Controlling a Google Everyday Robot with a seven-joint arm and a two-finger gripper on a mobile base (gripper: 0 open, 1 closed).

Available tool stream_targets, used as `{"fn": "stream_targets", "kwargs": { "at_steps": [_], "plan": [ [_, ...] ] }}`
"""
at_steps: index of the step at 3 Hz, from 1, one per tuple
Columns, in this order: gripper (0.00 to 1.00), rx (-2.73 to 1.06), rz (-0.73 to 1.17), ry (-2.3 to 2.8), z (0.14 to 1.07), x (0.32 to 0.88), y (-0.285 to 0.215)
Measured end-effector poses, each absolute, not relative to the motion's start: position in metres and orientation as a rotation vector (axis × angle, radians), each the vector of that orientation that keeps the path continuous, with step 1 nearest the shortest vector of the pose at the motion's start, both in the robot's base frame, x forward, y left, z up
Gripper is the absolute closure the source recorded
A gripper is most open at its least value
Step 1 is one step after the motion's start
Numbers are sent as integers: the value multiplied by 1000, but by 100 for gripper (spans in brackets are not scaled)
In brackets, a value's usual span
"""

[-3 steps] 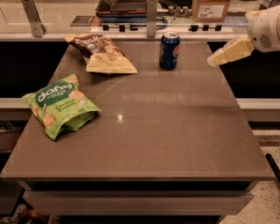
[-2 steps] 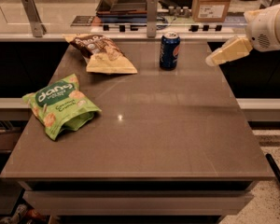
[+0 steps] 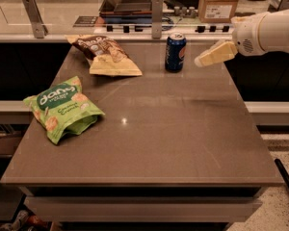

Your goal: Move pepsi can near green rice chip bag

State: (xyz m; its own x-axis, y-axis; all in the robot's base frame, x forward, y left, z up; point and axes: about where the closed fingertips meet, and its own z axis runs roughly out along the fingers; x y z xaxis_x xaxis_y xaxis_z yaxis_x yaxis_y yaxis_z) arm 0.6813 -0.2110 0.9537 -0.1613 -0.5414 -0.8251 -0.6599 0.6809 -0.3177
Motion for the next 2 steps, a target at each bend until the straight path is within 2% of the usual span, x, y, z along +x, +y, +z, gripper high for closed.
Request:
{"fn": "stream_targets", "kwargs": {
  "at_steps": [2],
  "plan": [
    [0,-904,293,1761,935,718,-174]
  ]
}}
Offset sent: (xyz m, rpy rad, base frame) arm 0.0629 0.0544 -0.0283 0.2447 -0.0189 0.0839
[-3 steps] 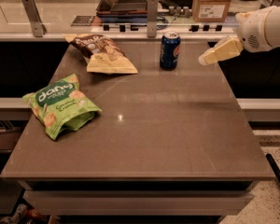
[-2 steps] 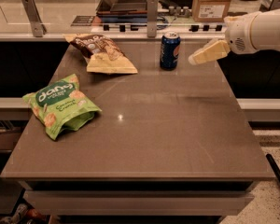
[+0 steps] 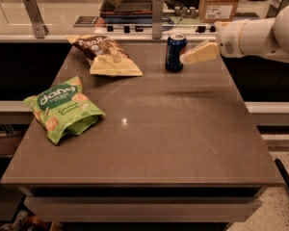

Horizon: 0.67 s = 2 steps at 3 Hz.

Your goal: Move pepsi can near green rice chip bag

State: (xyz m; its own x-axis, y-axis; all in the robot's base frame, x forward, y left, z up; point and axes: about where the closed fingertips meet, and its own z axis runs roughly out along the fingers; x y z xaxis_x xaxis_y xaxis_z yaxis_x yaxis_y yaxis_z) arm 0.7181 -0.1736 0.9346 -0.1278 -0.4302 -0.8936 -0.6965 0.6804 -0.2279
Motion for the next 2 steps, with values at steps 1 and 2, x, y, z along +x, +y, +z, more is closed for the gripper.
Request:
{"fn": "stream_targets", "kwargs": {
  "at_steps": [1,2],
  "plan": [
    [0,-876,375,1717,927,737,-155],
    [0,-871,443,1697,918,749,-138]
  ]
}}
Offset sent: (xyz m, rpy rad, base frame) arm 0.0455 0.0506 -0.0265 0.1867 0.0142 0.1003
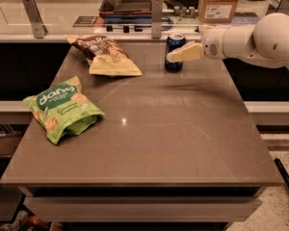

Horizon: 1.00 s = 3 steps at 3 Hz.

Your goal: Move pepsi can near green rice chip bag

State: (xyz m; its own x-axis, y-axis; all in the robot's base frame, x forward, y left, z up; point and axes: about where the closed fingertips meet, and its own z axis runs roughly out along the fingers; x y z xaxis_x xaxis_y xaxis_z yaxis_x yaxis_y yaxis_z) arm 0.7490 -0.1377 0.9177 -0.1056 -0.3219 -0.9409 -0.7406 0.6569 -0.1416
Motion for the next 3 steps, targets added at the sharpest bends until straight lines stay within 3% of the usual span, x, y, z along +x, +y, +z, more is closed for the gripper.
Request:
{"fn": "stream_targets", "kwargs": {
  "at_steps": [1,3],
  "plan": [
    [0,-863,501,1686,907,761,-124],
    [41,-861,538,1677,899,768,-113]
  ]
}}
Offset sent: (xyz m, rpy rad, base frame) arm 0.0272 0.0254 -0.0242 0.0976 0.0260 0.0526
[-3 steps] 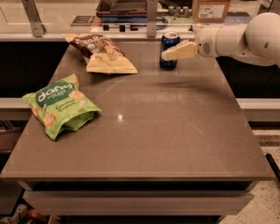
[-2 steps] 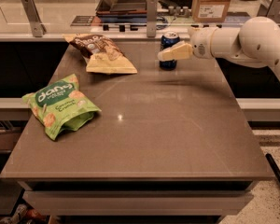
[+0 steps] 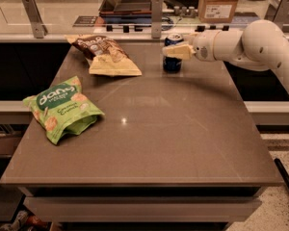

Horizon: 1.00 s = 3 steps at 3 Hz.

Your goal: Move pepsi can near green rice chip bag

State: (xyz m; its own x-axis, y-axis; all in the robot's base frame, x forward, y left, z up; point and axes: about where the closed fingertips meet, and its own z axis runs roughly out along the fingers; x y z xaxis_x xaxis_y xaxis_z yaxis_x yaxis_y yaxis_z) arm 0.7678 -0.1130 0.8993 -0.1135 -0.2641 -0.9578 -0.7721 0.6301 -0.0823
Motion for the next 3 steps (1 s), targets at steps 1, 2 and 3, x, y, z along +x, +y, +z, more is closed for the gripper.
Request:
{"fn": "stream_targets", "kwargs": {
  "at_steps": [1,2,3],
  "plan": [
    [65,-864,543,1676,898,768,-110],
    [88,-867,547,1676,897,768,-106],
    [100,-870,551,1675,896,769,-104]
  ]
}}
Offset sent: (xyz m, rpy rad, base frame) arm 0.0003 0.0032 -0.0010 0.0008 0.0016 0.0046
